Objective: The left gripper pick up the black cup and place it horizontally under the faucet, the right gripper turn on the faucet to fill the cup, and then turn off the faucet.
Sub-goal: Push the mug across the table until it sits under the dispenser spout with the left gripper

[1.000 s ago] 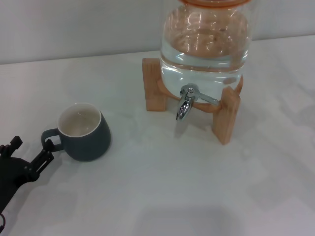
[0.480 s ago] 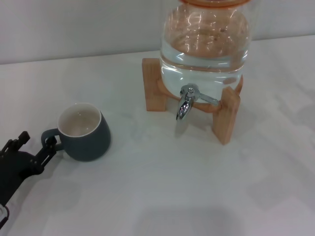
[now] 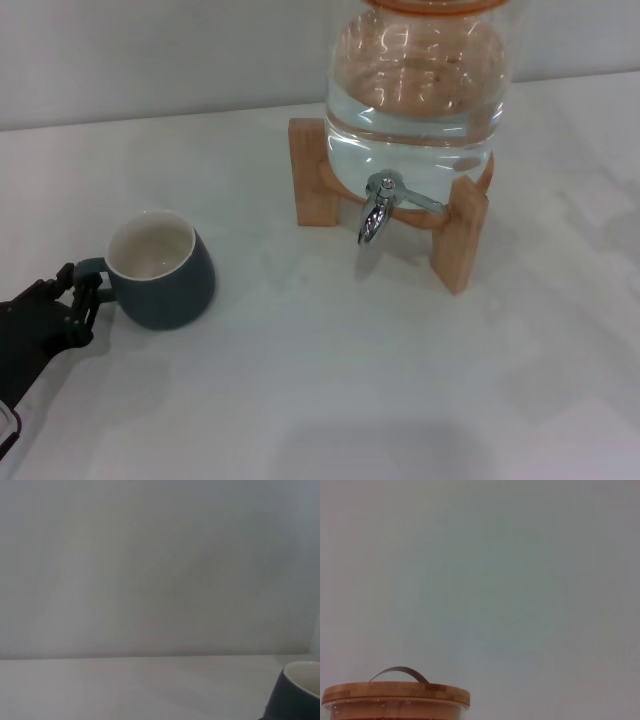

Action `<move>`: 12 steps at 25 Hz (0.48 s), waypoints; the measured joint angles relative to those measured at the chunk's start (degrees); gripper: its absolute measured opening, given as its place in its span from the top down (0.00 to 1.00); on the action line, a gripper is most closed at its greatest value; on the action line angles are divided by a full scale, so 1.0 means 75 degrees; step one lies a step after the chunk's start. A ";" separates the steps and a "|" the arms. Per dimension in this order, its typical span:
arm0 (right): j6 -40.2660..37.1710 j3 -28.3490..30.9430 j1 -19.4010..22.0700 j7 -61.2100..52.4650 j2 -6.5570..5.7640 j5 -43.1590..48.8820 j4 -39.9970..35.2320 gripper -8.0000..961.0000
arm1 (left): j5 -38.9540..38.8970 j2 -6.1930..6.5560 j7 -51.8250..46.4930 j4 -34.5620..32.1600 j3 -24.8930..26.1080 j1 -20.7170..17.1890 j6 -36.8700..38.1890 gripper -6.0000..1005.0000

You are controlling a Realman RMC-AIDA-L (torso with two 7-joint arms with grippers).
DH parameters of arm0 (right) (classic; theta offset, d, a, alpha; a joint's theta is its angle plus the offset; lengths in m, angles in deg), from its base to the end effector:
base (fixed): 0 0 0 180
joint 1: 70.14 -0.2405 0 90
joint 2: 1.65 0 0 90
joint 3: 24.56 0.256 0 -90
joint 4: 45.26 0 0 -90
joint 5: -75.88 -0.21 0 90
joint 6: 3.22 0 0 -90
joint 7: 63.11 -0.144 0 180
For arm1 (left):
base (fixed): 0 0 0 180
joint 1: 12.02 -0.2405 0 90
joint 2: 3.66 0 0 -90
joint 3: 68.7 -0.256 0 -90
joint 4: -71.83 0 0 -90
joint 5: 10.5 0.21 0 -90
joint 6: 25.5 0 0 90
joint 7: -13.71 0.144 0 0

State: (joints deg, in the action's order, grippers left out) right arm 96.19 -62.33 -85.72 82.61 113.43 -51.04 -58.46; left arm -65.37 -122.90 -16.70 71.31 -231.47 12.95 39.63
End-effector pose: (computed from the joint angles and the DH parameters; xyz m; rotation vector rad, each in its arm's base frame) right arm 0.3321 0.2657 0.0903 -1.5904 0.2193 1.1197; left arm -0.3444 0.2983 -0.0535 -1.9659 -0.7601 -0.6791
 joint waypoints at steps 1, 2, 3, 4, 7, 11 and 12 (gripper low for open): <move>-0.0010 -0.0001 -0.0007 0.0000 0.0003 0.0000 -0.0001 0.19 | 0.0000 -0.0001 -0.0001 0.0000 0.0001 0.0000 0.0000 0.63; -0.0018 -0.0002 -0.0012 0.0000 0.0006 0.0000 -0.0001 0.19 | -0.0004 -0.0001 -0.0001 0.0000 0.0007 0.0000 -0.0001 0.65; -0.0021 -0.0002 -0.0015 0.0000 0.0007 0.0000 -0.0001 0.19 | -0.0007 -0.0002 0.0000 0.0002 0.0015 0.0000 -0.0003 0.67; -0.0022 -0.0002 -0.0017 0.0000 0.0007 0.0000 0.0003 0.19 | -0.0012 -0.0002 -0.0002 0.0004 0.0025 -0.0001 -0.0005 0.69; -0.0021 -0.0003 -0.0016 0.0000 0.0008 0.0001 0.0028 0.19 | -0.0034 -0.0003 -0.0042 0.0003 0.0056 0.0018 -0.0005 0.76; -0.0003 -0.0003 0.0005 0.0000 0.0008 0.0015 0.0049 0.19 | -0.0064 0.0001 -0.0090 0.0002 0.0073 0.0042 0.0103 0.84; 0.0010 -0.0003 0.0011 0.0000 0.0008 0.0023 0.0049 0.19 | -0.0067 0.0002 -0.0091 0.0001 0.0071 0.0047 0.0213 0.84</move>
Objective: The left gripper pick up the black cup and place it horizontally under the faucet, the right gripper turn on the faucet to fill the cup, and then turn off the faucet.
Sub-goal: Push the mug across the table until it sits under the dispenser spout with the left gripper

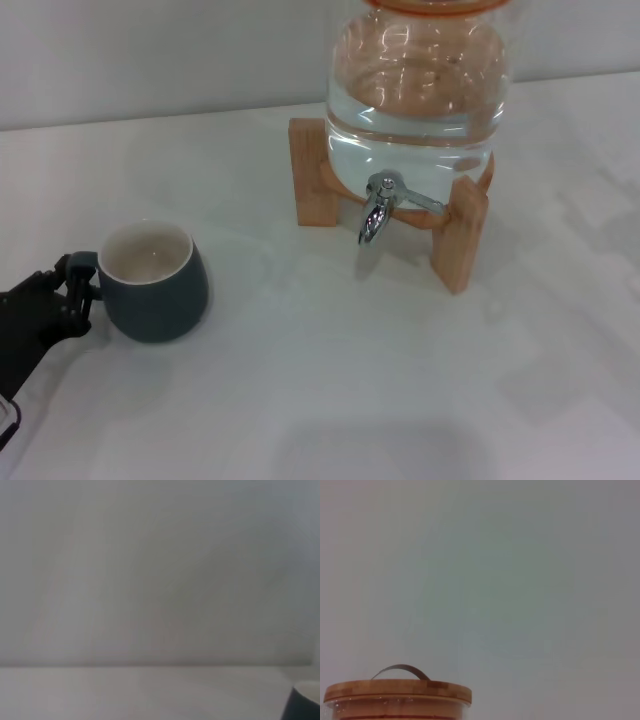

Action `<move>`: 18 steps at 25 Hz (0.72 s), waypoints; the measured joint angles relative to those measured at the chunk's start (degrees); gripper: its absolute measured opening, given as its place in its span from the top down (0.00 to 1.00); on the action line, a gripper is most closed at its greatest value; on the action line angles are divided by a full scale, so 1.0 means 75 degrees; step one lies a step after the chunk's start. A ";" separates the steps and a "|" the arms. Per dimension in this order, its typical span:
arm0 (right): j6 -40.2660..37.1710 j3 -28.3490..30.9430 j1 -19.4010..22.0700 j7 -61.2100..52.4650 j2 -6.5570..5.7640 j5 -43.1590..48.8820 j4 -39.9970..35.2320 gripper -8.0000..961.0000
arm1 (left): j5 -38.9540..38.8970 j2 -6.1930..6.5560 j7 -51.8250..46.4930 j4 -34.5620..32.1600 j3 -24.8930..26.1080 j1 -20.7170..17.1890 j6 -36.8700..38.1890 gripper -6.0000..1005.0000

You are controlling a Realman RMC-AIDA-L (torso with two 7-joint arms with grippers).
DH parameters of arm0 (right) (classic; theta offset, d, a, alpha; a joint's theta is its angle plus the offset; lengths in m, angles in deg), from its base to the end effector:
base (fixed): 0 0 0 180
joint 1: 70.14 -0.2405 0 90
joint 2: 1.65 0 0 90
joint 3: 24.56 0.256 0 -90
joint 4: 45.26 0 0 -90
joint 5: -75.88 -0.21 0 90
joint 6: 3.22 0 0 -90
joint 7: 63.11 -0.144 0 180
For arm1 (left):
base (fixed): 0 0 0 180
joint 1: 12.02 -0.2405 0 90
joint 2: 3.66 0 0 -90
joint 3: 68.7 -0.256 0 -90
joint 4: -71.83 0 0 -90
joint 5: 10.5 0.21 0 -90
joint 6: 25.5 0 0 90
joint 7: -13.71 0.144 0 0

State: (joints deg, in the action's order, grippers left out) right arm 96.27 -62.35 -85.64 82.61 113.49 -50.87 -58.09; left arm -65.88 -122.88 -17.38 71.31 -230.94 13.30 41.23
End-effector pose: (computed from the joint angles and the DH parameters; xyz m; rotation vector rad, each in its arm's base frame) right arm 0.3325 0.2645 0.0883 -1.5925 0.2277 1.1214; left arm -0.3396 0.3015 -0.0499 -1.9483 -0.7541 -0.7243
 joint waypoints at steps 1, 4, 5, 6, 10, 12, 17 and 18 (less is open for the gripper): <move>0.0007 -0.0001 0.0006 0.0000 0.0001 0.0007 0.0001 0.19 | -0.0003 0.0004 -0.0001 -0.0001 -0.0006 0.0004 0.0129 0.84; 0.0029 -0.0014 0.0014 0.0000 0.0000 0.0016 0.0001 0.19 | 0.0092 0.0026 -0.0012 -0.0002 -0.0051 0.0050 0.0569 0.84; 0.0037 -0.0016 0.0015 0.0000 0.0000 0.0018 0.0001 0.19 | 0.0169 0.0035 -0.0047 -0.0001 -0.0060 0.0094 0.0668 0.84; 0.0059 -0.0019 0.0015 0.0000 0.0000 0.0022 0.0000 0.19 | 0.0232 0.0036 -0.0077 -0.0002 -0.0063 0.0131 0.0718 0.84; 0.0107 -0.0061 0.0015 0.0000 0.0000 0.0025 -0.0005 0.19 | 0.0731 0.0009 -0.0236 -0.0003 -0.0070 0.0384 0.0774 0.84; 0.0115 -0.0164 0.0016 0.0000 -0.0001 0.0026 -0.0034 0.19 | 0.1109 -0.0011 -0.0299 -0.0146 -0.0071 0.0601 0.0619 0.84; 0.0179 -0.0220 0.0023 0.0000 -0.0001 0.0027 -0.0038 0.19 | 0.1558 -0.0016 -0.0317 -0.0508 -0.0073 0.0945 0.0132 0.84; 0.0210 -0.0220 0.0024 0.0000 0.0000 0.0026 -0.0025 0.19 | 0.1622 -0.0017 -0.0321 -0.0576 -0.0073 0.1008 0.0018 0.84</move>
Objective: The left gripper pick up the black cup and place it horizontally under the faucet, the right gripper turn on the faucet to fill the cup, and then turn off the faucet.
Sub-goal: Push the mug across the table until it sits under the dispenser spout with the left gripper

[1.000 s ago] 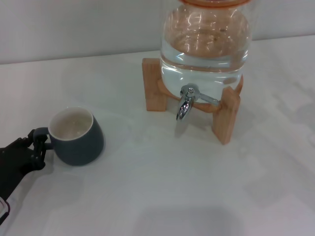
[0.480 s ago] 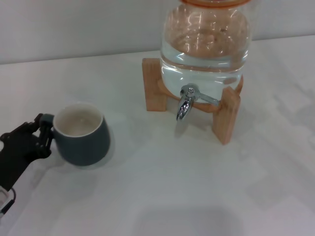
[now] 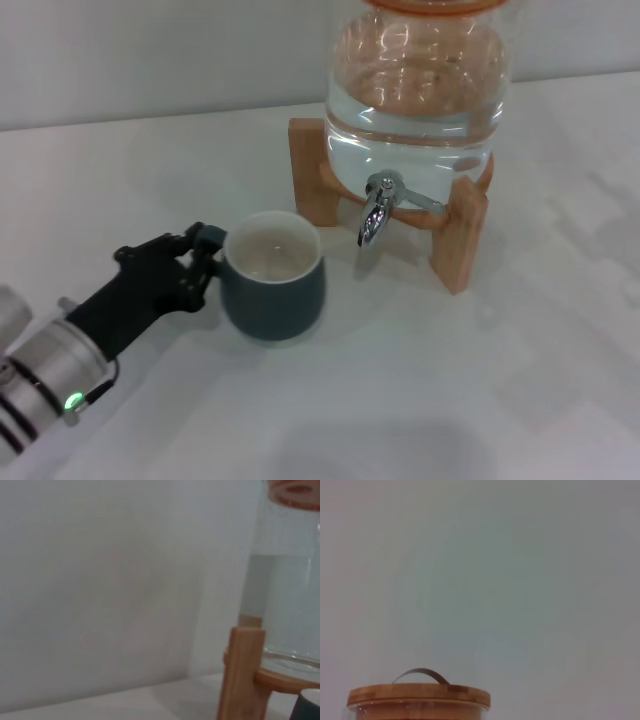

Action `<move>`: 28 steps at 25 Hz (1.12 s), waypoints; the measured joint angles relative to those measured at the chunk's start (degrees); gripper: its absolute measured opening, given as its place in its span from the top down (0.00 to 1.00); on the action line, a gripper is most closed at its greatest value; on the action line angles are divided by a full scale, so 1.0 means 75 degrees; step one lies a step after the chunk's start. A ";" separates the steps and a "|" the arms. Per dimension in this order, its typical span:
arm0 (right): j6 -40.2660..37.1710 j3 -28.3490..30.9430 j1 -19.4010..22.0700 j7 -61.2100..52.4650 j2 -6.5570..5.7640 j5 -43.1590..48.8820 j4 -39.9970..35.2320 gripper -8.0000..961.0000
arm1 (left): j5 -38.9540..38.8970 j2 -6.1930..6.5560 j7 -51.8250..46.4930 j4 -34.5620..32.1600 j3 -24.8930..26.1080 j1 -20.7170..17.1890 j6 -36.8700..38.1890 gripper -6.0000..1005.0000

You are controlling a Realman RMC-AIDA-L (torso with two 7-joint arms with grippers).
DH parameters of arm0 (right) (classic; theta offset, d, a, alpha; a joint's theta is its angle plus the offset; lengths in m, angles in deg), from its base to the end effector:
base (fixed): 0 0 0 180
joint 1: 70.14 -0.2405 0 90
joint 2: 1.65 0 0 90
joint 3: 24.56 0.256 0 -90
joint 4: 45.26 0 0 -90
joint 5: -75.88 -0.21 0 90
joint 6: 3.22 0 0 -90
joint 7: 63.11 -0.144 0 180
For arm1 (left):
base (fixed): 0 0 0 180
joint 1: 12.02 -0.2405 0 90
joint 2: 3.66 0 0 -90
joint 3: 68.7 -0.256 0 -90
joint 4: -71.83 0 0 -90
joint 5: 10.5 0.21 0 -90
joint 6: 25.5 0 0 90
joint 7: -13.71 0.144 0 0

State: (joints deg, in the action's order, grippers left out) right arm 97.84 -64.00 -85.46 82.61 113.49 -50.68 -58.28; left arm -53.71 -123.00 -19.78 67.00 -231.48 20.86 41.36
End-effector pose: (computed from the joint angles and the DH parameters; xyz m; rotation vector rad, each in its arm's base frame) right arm 0.3277 0.2618 0.0851 -1.6248 0.2044 1.1451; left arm -0.2743 0.3222 -0.0865 -2.2503 -0.6169 -0.8332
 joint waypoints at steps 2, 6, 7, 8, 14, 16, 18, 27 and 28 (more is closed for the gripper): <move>0.0053 -0.0002 0.0007 0.0000 0.0000 0.0000 0.0018 0.19 | 0.0121 -0.0001 -0.0008 -0.0150 0.0000 0.0146 -0.0281 0.84; 0.0078 -0.0002 0.0027 0.0000 0.0000 0.0000 0.0034 0.19 | 0.0311 -0.0004 -0.0019 -0.0438 0.0001 0.0386 -0.0764 0.84; 0.0084 -0.0002 0.0031 0.0000 0.0000 0.0000 0.0041 0.19 | 0.0342 -0.0004 -0.0027 -0.0503 0.0001 0.0437 -0.0881 0.84; 0.0087 -0.0002 0.0037 0.0000 -0.0001 -0.0001 0.0046 0.19 | 0.0377 -0.0004 -0.0037 -0.0569 0.0002 0.0486 -0.1015 0.84; 0.0102 -0.0066 0.0044 0.0002 0.0000 -0.0001 0.0049 0.19 | 0.0641 -0.0018 -0.0049 -0.0827 0.0013 0.0728 -0.1577 0.84; 0.0100 -0.0085 0.0038 0.0007 0.0000 -0.0001 0.0049 0.19 | 0.0714 -0.0025 -0.0026 -0.0902 0.0019 0.0807 -0.1743 0.84; 0.0099 -0.0086 0.0037 0.0009 0.0000 0.0000 0.0049 0.19 | 0.0725 -0.0025 0.0001 -0.0983 0.0020 0.0884 -0.1930 0.84; 0.0059 -0.0084 -0.0008 0.0052 0.0000 -0.0001 0.0141 0.19 | 0.0799 -0.0024 0.0180 -0.1155 0.0013 0.1075 -0.2050 0.84; 0.0058 -0.0084 -0.0010 0.0054 0.0000 -0.0001 0.0143 0.19 | 0.0841 -0.0024 0.0181 -0.1158 0.0014 0.1089 -0.2073 0.84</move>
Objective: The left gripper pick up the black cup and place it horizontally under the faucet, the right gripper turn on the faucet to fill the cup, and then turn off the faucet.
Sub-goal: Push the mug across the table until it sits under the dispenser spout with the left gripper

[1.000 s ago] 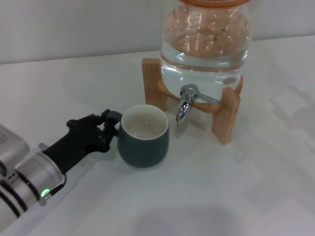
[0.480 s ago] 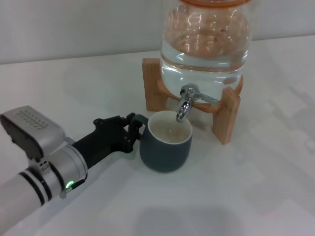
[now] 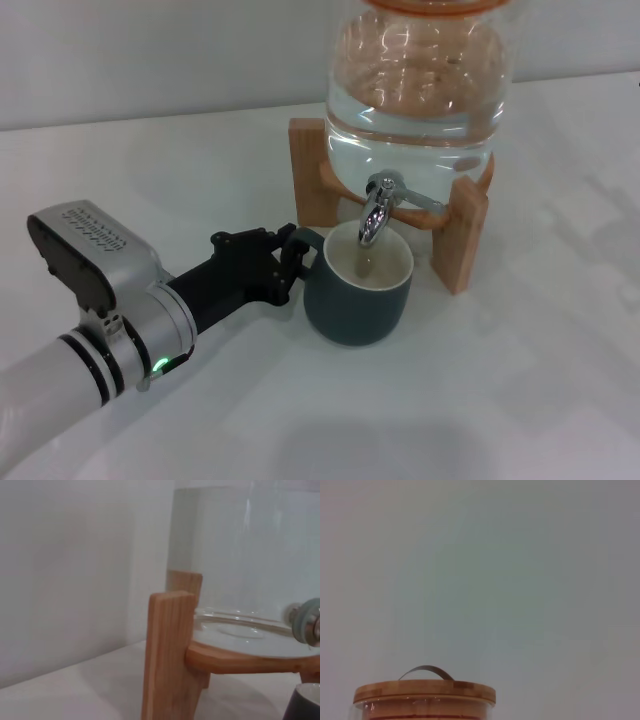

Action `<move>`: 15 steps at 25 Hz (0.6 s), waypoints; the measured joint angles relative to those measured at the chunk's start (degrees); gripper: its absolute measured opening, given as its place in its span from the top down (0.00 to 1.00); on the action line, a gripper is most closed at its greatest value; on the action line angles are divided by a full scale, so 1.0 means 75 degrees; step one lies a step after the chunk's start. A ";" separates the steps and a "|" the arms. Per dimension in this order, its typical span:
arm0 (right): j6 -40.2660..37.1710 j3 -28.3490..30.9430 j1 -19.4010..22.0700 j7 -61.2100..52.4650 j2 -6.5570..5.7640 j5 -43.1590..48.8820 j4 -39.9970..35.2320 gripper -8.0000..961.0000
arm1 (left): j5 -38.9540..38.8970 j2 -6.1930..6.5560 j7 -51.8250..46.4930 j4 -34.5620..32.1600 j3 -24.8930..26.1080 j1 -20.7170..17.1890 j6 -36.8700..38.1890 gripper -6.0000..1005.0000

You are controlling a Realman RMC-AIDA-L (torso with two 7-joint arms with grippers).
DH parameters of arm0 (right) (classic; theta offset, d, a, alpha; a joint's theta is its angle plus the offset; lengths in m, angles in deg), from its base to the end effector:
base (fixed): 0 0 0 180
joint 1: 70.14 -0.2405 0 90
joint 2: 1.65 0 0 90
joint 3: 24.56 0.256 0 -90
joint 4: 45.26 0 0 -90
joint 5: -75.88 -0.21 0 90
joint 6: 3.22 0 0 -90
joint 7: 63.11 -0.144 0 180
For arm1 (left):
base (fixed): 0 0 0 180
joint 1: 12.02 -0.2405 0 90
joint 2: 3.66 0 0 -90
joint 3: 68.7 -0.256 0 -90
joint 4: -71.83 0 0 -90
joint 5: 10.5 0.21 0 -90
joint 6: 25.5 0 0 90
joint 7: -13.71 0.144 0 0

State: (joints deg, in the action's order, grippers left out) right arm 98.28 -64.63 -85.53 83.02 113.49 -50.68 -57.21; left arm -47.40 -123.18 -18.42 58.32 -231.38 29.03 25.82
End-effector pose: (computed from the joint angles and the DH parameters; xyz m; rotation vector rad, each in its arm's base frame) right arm 0.3272 0.2600 0.0807 -1.6336 0.2133 1.1516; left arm -0.2241 0.3428 -0.1324 -2.4550 -0.5409 -0.6829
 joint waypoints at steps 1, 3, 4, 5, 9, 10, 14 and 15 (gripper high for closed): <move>0.0000 0.0000 0.0000 0.0000 0.0000 0.0000 0.0000 0.19 | 0.0041 0.0000 0.0001 -0.0005 0.0000 0.0009 -0.0021 0.84; 0.0000 0.0000 -0.0004 0.0002 0.0004 0.0000 0.0001 0.19 | 0.0107 0.0000 0.0005 -0.0013 -0.0001 0.0022 -0.0036 0.84; 0.0000 0.0000 -0.0007 0.0003 0.0006 0.0000 0.0000 0.19 | 0.0125 0.0000 0.0007 -0.0013 -0.0002 0.0024 -0.0037 0.84; 0.0000 0.0000 -0.0009 0.0003 0.0007 -0.0001 0.0003 0.19 | 0.0162 0.0000 0.0011 -0.0014 0.0000 0.0025 -0.0037 0.84; 0.0000 0.0001 -0.0018 0.0014 0.0010 -0.0001 0.0072 0.19 | 0.0208 0.0005 0.0015 -0.0003 0.0023 0.0028 -0.0042 0.84; 0.0001 0.0000 -0.0023 0.0015 0.0011 -0.0001 0.0087 0.19 | 0.0209 0.0006 0.0016 0.0009 0.0024 0.0029 -0.0043 0.84; 0.0001 0.0000 -0.0011 0.0014 0.0012 -0.0001 0.0105 0.19 | 0.0210 0.0014 0.0024 0.0044 0.0043 0.0027 -0.0045 0.82; 0.0001 0.0000 -0.0002 0.0011 0.0012 -0.0001 0.0107 0.19 | 0.0211 0.0018 0.0024 0.0046 0.0046 0.0024 -0.0045 0.80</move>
State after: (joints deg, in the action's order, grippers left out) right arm 98.29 -64.63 -85.55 83.10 113.58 -50.69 -56.41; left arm -45.82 -123.05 -18.24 58.66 -231.04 29.21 25.48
